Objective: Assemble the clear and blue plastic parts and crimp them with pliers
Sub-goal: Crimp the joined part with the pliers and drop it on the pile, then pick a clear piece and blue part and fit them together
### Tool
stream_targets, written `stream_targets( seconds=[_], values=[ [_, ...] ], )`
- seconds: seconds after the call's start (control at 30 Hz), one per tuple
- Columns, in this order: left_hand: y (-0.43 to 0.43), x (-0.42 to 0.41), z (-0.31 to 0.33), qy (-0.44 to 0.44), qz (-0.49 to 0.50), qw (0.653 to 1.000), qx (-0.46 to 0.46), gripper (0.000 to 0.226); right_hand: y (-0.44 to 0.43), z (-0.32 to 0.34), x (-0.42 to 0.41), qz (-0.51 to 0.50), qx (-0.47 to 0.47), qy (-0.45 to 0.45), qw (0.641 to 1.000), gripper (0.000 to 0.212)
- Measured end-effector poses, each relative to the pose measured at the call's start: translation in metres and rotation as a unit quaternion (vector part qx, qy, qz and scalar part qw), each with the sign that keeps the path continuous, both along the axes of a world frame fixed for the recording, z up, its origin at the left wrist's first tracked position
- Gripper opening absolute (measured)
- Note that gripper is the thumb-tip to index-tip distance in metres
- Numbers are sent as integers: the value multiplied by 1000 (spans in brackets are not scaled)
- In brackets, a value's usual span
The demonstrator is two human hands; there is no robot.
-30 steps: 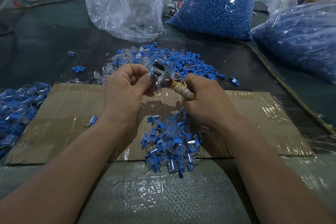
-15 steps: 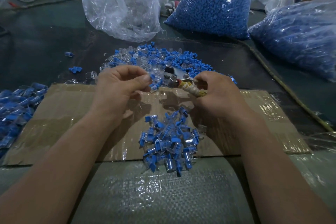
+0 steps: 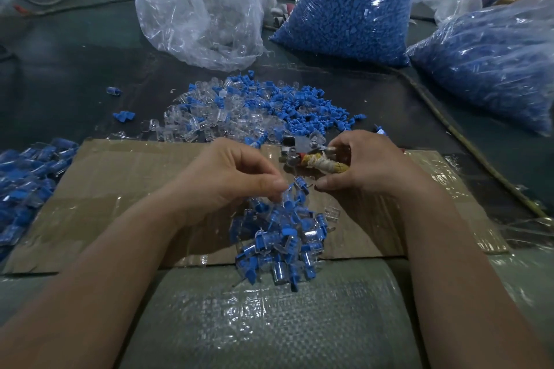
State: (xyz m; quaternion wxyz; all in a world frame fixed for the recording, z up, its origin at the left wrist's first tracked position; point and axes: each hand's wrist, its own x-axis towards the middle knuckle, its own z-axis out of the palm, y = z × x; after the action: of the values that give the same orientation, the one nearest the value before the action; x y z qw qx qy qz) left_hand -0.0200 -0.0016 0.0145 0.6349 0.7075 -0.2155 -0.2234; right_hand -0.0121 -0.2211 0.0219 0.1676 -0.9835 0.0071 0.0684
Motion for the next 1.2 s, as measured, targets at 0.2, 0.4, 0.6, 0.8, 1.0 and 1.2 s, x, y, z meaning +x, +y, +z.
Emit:
stream_targets(
  seconds=[0.2,0.4,0.6,0.8,1.0,1.2],
  values=[
    [2,12,-9,-42,267,963,-1,9,1,1,0,19,-18,21,999,70],
    [10,30,-20,-218,382,867,236,32,0,-1,-2,43,7,33,998,70],
    [12,40,-33,-242,236,847,410,47,2,2,-5,32,54,7,998,91],
    [11,39,-28,-286,251,815,437,37,4,0,-2,40,47,-35,997,77],
    [16,39,-27,-287,285,807,430,31,4,-1,-2,42,62,-55,996,76],
    [17,41,-30,-267,290,790,469,35,4,-3,-1,39,66,-58,995,70]
  ],
)
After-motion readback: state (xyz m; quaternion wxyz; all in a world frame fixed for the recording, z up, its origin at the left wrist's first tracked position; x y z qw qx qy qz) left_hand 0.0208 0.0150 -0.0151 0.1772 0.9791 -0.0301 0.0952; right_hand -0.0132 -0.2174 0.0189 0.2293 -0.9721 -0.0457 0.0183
